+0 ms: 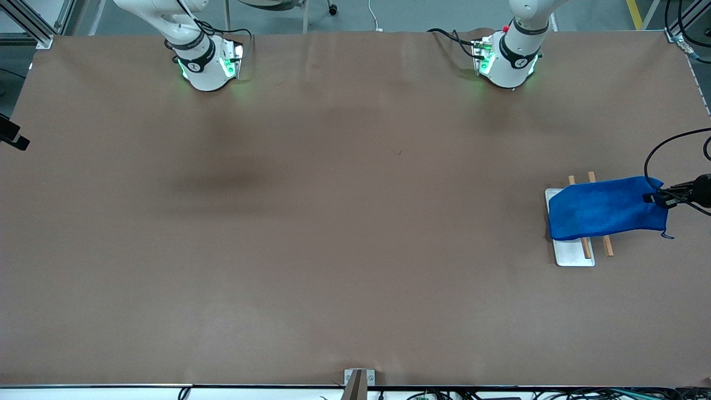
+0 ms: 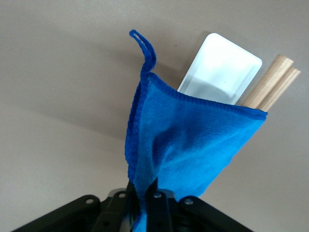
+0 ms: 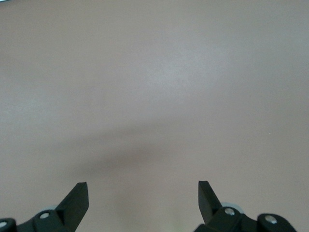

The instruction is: Right arm passes towel to left arm to hang

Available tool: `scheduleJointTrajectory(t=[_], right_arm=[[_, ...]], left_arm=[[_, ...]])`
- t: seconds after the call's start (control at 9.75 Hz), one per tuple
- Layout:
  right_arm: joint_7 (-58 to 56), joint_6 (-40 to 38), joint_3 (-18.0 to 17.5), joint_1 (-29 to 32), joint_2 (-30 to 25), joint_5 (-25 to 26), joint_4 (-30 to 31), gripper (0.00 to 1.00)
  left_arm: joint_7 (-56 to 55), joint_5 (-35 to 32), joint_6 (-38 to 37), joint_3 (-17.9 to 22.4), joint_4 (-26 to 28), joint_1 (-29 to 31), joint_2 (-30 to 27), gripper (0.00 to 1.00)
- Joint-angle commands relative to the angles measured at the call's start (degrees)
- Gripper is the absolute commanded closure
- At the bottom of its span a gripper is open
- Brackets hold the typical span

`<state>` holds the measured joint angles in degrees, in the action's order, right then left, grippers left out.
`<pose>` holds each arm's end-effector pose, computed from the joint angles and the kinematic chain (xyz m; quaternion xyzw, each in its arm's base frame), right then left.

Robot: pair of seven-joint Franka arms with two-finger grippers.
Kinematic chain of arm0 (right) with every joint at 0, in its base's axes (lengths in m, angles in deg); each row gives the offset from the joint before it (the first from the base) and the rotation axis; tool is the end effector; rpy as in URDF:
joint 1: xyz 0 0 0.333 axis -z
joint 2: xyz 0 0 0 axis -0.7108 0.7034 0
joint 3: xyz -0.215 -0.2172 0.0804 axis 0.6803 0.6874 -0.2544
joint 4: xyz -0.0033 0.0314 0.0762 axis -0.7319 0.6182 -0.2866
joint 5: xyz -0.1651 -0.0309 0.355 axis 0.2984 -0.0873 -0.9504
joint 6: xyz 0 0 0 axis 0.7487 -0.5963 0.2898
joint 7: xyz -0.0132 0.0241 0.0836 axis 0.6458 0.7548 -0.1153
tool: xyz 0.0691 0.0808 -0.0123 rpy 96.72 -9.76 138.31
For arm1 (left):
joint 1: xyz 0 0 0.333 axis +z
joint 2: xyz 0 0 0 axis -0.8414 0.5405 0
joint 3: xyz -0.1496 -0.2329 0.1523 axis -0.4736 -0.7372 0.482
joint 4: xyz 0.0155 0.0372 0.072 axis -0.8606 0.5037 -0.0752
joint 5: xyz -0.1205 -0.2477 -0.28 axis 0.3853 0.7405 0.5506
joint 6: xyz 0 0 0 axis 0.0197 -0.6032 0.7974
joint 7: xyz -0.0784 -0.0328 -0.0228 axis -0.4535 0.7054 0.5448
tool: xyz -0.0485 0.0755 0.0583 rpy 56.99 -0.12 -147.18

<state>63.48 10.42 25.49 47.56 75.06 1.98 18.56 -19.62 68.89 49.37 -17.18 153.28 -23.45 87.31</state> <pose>0.5387 -0.1009 0.6547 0.9955 -0.0942 0.0086 0.0039 0.5930 0.2493 0.3565 0.9656 0.2035 -0.1385 0.0839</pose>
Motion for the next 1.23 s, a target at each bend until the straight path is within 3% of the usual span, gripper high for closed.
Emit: scheduleJointTrajectory(t=[0.0, 0.1, 0.62, 1.13], right_arm=[[-0.18, -0.26, 0.09, 0.11, -0.42, -0.74, -0.24, 0.0], [-0.18, -0.26, 0.09, 0.2, -0.42, -0.74, -0.24, 0.0], [-0.09, -0.17, 0.09, 0.02, -0.33, -0.03, -0.33, 0.0], [-0.09, -0.17, -0.17, -0.06, -0.33, 0.41, -0.41, 0.0]], left_arm=[[0.99, -1.45, 1.19, -0.14, 0.19, 0.45, 1.83, 0.2], [2.65, -2.84, 1.19, -0.22, -0.77, 0.36, 1.74, 0.0], [7.86, -4.7, -0.3, -1.27, -9.2, -1.74, 1.4, 0.0], [-7.76, -5.05, -1.53, -8.55, -9.3, -10.44, -7.38, 0.0]])
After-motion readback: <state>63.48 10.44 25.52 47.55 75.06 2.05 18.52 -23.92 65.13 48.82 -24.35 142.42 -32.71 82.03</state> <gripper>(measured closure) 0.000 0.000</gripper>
